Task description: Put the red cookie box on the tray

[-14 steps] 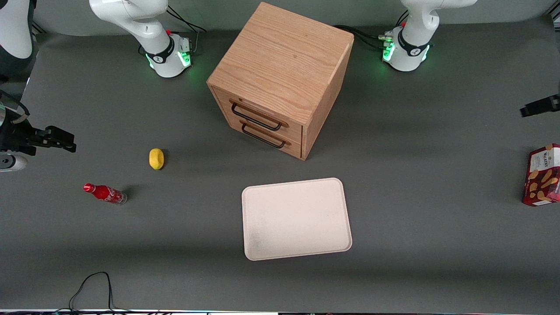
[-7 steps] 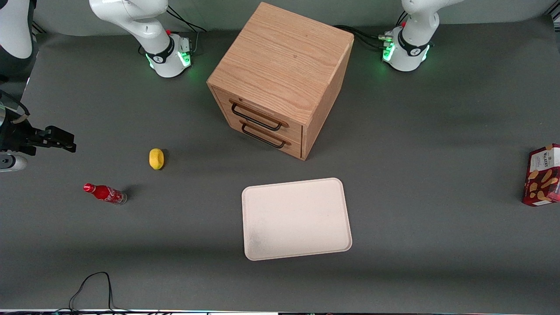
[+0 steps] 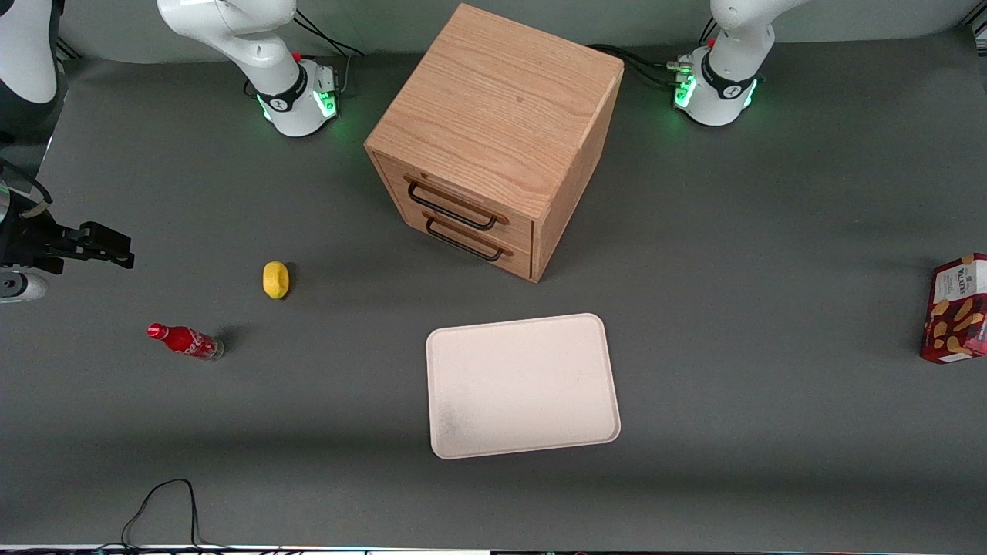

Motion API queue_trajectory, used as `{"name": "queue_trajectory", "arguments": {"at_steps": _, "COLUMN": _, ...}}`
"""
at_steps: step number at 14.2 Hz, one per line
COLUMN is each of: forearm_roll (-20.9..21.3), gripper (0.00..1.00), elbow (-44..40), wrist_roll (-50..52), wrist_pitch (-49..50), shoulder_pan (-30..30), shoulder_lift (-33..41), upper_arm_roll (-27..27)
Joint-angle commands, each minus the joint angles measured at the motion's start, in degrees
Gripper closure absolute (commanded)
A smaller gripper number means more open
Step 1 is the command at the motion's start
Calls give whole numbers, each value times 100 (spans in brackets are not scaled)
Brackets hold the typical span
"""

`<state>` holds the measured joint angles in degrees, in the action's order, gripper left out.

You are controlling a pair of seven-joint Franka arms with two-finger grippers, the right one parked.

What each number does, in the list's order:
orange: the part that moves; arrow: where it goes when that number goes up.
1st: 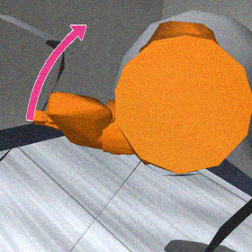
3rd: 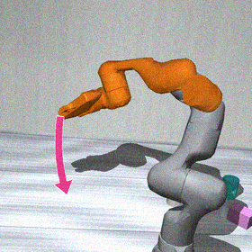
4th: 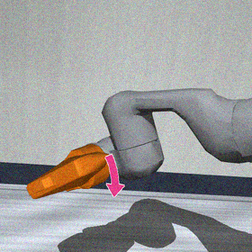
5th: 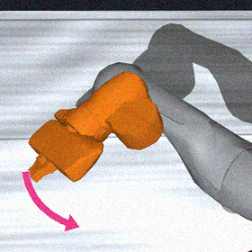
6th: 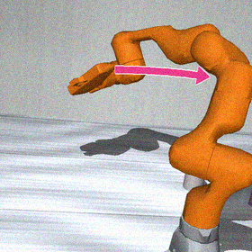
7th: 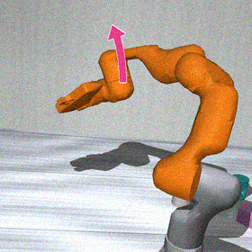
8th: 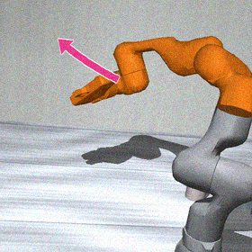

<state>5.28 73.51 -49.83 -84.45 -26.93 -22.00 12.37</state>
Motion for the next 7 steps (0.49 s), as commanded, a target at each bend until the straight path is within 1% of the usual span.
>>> {"name": "queue_trajectory", "arguments": {"at_steps": 1, "forearm_roll": -10, "gripper": 0, "elbow": -144, "wrist_roll": -88, "wrist_pitch": -158, "shoulder_pan": -14, "shoulder_lift": -198, "upper_arm_roll": -24}}
{"name": "queue_trajectory", "arguments": {"at_steps": 4, "forearm_roll": -229, "gripper": 0, "elbow": 40, "wrist_roll": -97, "wrist_pitch": -887, "shoulder_pan": -41, "shoulder_lift": -558, "upper_arm_roll": -15}}
{"name": "queue_trajectory", "arguments": {"at_steps": 6, "forearm_roll": -282, "gripper": 0, "elbow": 251, "wrist_roll": -44, "wrist_pitch": -1344, "shoulder_pan": -32, "shoulder_lift": -804, "upper_arm_roll": -24}}
{"name": "queue_trajectory", "arguments": {"at_steps": 7, "forearm_roll": -413, "gripper": 0, "elbow": 356, "wrist_roll": -44, "wrist_pitch": -1520, "shoulder_pan": -32, "shoulder_lift": -945, "upper_arm_roll": -24}}
